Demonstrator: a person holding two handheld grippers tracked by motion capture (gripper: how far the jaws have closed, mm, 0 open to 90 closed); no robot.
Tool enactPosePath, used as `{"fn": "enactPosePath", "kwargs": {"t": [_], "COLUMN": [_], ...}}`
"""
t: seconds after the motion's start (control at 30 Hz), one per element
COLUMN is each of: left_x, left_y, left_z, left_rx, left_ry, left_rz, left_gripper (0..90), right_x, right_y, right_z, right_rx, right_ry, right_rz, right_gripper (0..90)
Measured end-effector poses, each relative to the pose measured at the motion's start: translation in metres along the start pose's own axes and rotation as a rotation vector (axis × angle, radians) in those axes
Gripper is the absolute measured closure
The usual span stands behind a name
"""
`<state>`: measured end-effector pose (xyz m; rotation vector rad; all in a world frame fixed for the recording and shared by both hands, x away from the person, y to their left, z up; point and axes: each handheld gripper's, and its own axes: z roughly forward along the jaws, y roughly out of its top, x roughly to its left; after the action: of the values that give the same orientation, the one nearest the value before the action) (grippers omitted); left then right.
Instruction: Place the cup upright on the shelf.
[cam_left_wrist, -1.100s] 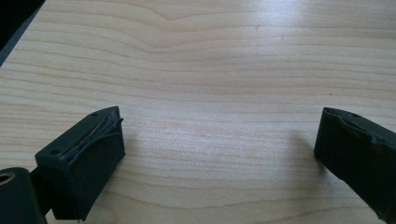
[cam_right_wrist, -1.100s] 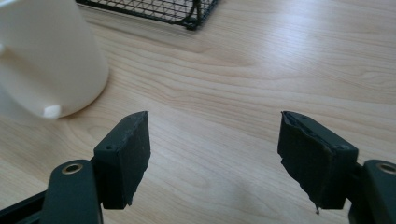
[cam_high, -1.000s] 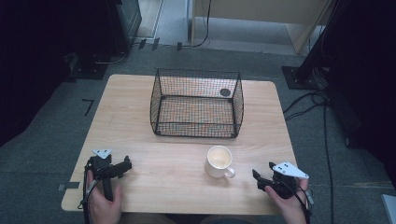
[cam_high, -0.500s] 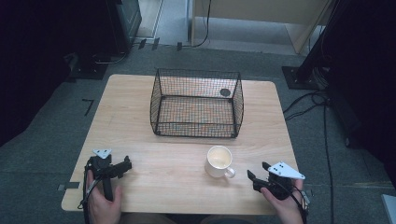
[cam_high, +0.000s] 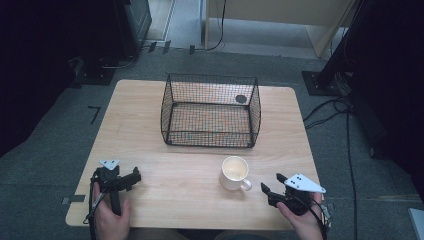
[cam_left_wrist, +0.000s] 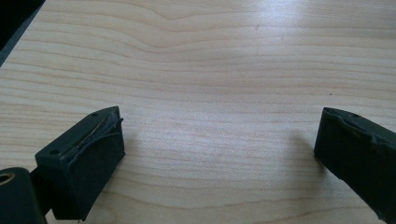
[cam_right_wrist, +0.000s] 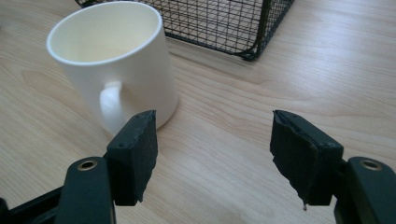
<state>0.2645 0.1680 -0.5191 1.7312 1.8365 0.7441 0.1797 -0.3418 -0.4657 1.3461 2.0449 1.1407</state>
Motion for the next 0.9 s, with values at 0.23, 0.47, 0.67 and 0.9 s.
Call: {"fn": "enactPosePath", "kwargs": {"t": [0.23,0.47,0.67,0.9], "left_x": [0.0,0.0,0.0,0.0], "left_y": [0.0,0.0,0.0,0.0], "left_z": [0.0,0.0,0.0,0.0], "left_rx": [0.0,0.0,0.0,0.0], "left_ry": [0.0,0.0,0.0,0.0], "left_rz": [0.0,0.0,0.0,0.0], "left_gripper": [1.8,1.8,1.8,1.8], "right_x": [0.009,0.016,0.022,0.03], "right_y": [0.006,0.007,0.008,0.006], "right_z": [-0.002,0.0,0.005,0.015], "right_rx": [-0.008,-0.006,0.01,0.034], "right_ry": [0.035,0.06,0.102,0.141], "right_rz": [-0.015,-0.022,-0.024,-0.039], "right_gripper": [32.3,34.2,37.6,43.0]}}
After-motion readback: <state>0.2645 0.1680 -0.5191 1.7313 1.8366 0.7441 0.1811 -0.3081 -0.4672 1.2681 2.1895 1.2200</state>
